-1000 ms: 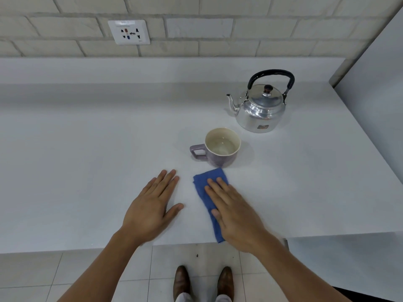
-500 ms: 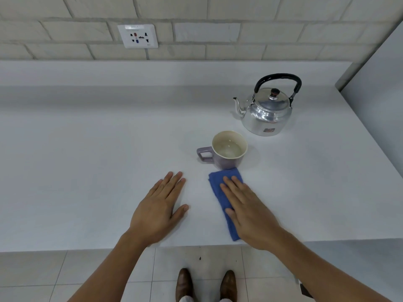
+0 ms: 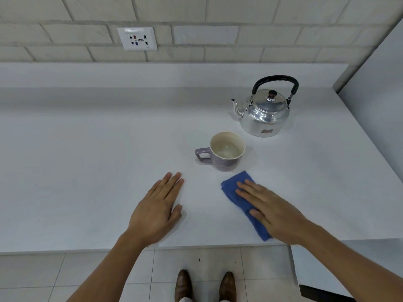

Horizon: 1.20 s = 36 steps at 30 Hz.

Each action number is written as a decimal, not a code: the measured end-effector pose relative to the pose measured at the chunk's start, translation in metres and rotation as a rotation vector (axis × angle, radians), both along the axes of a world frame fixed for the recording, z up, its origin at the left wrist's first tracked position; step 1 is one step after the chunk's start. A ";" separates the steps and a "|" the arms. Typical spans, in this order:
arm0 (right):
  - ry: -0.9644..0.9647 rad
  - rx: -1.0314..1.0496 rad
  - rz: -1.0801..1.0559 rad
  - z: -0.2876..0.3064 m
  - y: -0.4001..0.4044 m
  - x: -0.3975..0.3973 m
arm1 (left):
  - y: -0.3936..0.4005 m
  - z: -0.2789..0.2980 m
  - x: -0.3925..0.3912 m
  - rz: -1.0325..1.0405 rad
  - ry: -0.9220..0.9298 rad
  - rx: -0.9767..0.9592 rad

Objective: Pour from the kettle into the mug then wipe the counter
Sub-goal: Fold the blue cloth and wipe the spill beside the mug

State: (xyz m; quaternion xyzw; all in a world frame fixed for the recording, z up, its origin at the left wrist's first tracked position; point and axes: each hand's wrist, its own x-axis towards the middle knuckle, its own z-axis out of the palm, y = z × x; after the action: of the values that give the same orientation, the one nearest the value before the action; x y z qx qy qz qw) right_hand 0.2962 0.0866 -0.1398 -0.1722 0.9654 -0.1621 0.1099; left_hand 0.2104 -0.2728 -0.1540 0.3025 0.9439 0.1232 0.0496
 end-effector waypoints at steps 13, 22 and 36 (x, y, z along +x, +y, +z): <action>0.087 -0.227 -0.031 0.019 -0.041 0.009 | 0.041 0.023 0.004 0.182 -0.117 0.261; 0.132 -0.347 -0.708 0.018 -0.029 0.046 | 0.104 0.043 0.002 0.261 -0.237 0.301; -0.087 -0.299 -0.829 0.019 -0.046 0.046 | 0.111 0.039 0.018 0.355 -0.314 0.195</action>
State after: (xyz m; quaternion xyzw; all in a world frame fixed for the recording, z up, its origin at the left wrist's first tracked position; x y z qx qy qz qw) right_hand 0.3423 0.0408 -0.1207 0.2225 0.9132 -0.3376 0.0501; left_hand 0.2283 -0.1621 -0.1150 0.1125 0.9465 0.2660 0.1440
